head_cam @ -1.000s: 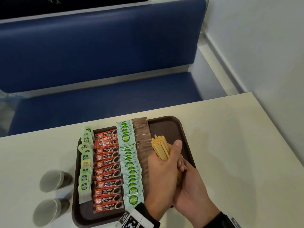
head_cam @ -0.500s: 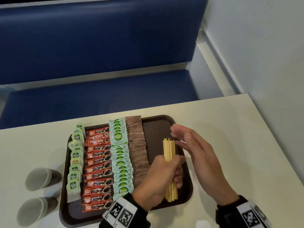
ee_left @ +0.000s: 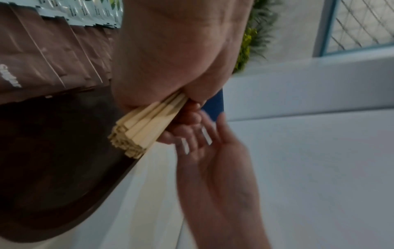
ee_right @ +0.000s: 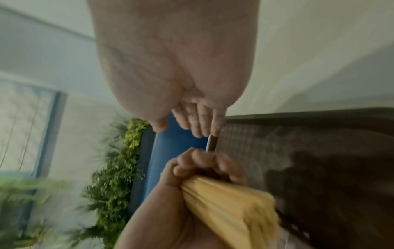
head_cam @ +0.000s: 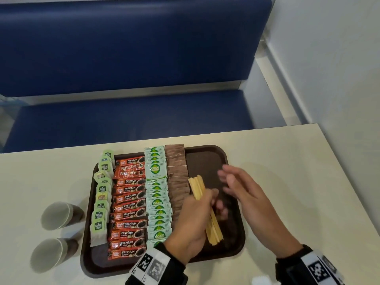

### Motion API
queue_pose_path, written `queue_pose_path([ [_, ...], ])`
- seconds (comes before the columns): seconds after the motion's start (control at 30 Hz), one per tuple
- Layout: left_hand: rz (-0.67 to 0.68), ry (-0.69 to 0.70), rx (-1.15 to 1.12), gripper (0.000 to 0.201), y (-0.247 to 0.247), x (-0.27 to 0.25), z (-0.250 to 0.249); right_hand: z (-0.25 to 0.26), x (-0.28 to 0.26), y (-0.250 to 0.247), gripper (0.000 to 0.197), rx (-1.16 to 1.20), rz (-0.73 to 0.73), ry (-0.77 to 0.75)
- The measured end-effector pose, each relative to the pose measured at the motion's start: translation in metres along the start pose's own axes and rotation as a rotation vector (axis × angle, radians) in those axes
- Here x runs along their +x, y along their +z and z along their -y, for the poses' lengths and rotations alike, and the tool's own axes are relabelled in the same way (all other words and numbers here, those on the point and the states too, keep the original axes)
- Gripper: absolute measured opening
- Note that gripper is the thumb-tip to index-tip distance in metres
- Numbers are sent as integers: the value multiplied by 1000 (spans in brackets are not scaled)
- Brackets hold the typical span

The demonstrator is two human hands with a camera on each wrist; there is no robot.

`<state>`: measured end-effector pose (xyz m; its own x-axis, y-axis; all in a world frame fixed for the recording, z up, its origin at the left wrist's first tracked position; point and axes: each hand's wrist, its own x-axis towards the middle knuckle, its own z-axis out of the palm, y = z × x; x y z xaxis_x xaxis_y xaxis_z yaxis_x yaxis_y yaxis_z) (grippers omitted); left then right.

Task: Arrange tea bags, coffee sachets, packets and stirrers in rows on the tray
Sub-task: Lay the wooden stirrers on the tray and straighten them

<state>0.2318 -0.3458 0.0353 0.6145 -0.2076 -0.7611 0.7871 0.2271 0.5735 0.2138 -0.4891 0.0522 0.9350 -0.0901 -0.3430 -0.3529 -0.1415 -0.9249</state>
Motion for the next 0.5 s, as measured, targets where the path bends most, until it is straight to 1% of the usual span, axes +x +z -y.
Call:
queue_pose_path([
  [0.03,-24,23,-32,24,-1,1,-4,-2,-7,1,38,48,-11,70],
  [0.07,-34,37,-45,22,-2,0,-7,-5,-13,2,40,63,14,134],
  [0.1,-39,41,-45,22,-1,-1,-9,-7,-19,4,41,58,58,186],
  [0.17,-37,52,-7,24,2,-6,-8,-4,-26,6,40,28,166,243],
  [0.27,-44,96,73,28,10,-11,-5,6,-24,4,28,-41,320,316],
  [0.3,-45,102,88,30,11,-11,-6,11,-22,3,23,-34,363,334],
  [0.37,-28,117,111,33,11,-11,-7,16,-20,1,25,-10,404,328],
  [0.4,-17,124,125,35,10,-10,-8,16,-19,0,28,-3,410,310],
  [0.5,5,141,177,32,8,-8,-12,15,-20,5,32,34,388,281],
])
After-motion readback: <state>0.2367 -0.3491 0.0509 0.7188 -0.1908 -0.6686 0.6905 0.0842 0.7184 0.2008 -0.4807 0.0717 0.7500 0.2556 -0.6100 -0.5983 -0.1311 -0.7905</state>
